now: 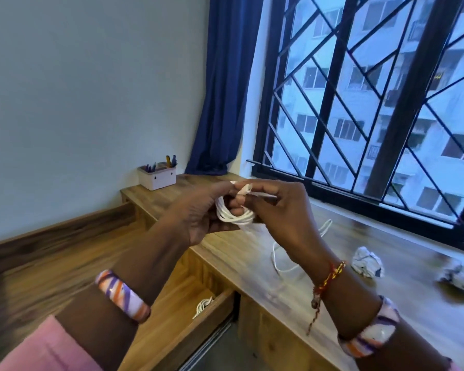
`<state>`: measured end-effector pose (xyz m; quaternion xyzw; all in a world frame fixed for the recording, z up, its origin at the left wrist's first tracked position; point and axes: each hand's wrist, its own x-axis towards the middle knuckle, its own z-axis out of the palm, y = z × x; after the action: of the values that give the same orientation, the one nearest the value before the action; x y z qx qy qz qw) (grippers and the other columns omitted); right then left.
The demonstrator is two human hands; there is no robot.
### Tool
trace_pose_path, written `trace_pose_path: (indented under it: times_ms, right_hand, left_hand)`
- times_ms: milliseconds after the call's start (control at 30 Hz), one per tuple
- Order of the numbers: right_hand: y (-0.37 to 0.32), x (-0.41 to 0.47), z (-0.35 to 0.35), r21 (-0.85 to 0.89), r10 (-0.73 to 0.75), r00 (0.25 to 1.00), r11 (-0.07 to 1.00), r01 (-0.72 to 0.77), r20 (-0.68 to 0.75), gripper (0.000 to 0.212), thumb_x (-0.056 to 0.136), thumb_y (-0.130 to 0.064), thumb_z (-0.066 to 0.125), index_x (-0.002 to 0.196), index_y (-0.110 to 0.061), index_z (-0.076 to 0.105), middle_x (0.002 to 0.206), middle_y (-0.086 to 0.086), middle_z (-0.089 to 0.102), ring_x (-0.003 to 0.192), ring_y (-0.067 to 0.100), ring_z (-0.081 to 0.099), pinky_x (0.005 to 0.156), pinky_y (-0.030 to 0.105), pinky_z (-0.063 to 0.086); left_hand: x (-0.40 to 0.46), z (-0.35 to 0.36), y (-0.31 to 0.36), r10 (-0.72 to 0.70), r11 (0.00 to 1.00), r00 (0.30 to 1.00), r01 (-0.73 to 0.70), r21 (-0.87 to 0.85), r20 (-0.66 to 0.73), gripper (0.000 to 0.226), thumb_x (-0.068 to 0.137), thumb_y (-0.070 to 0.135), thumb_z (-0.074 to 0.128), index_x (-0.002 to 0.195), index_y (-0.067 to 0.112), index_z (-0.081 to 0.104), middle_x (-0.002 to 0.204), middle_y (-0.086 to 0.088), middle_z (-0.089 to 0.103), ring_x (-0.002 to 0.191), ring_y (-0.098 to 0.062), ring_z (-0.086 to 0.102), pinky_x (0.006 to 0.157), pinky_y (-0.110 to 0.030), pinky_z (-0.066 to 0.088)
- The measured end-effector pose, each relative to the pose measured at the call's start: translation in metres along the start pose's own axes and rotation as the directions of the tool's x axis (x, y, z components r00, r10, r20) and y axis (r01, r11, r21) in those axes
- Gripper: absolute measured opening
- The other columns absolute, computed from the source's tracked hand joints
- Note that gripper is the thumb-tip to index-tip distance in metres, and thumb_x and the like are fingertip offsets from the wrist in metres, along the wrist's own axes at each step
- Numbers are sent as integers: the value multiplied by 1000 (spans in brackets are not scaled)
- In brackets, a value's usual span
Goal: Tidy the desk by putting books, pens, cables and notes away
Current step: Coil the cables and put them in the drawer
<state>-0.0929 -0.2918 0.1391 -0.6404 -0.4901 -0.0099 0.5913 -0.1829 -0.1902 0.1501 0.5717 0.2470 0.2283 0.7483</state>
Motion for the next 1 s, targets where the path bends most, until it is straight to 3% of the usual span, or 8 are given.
trace_pose_path:
  times_ms: [167,267,333,433,533,733,833,1000]
  right_hand:
    - [10,1,-16,250,127,986,963,-97,-107,8,85,-7,64,90,-9,69,73,1,72,61,6,68,50,18,51]
    - [14,4,-28,414,239,961,896,-161,-142,9,86,-11,62,87,-3,65,65,4,70,58,13,67,51,24,53]
    - [17,7,-34,475,294,944,859,-193,-148,11,86,-13,62,83,-3,64,71,13,68,67,23,64,66,40,55]
    - [20,10,-43,583,383,921,765,-275,-69,15,89,-15,58,84,-3,65,79,14,68,70,20,64,68,38,57]
    - [24,15,-52,628,432,902,707,-324,-21,17,89,-20,59,86,-5,66,84,13,70,70,18,67,57,30,58]
    - [36,20,-50,725,535,840,545,-421,85,24,89,-19,60,70,-5,59,66,10,57,59,20,58,49,24,51]
    - [46,20,-28,737,624,757,418,-531,192,18,88,-19,62,78,-4,57,68,10,56,49,17,59,44,23,50]
    - [73,2,29,472,676,589,382,-795,443,26,91,-25,58,72,-7,57,65,9,60,52,18,59,48,24,50]
  left_hand:
    - [4,33,-12,116,989,989,-106,-102,91,13,86,15,58,77,9,63,50,2,58,47,-8,58,68,-31,56]
    - [1,53,-20,190,978,979,-181,-108,81,11,89,11,54,87,7,63,63,-4,70,54,-11,66,60,-29,59]
    - [2,64,-26,315,945,948,-309,110,-42,8,89,14,56,88,13,64,73,-5,70,60,-12,65,56,-25,56]
    - [6,76,-37,647,588,759,-441,678,-67,11,92,22,50,87,17,59,71,3,60,60,-6,51,50,-11,40]
    - [6,85,-45,729,379,685,-375,846,-23,9,96,26,41,92,20,46,80,3,54,63,-6,45,51,-16,33]
    - [-13,92,-48,734,395,671,-303,867,-100,21,91,29,50,107,17,54,83,3,61,67,-11,55,55,-26,41]
    - [-28,86,-56,777,216,629,-211,953,-37,35,93,32,46,125,19,50,85,1,65,61,-9,50,48,-17,32]
    - [-37,39,-71,655,8,744,169,986,-133,27,93,36,44,109,19,59,86,-1,63,71,-14,48,48,-24,22]
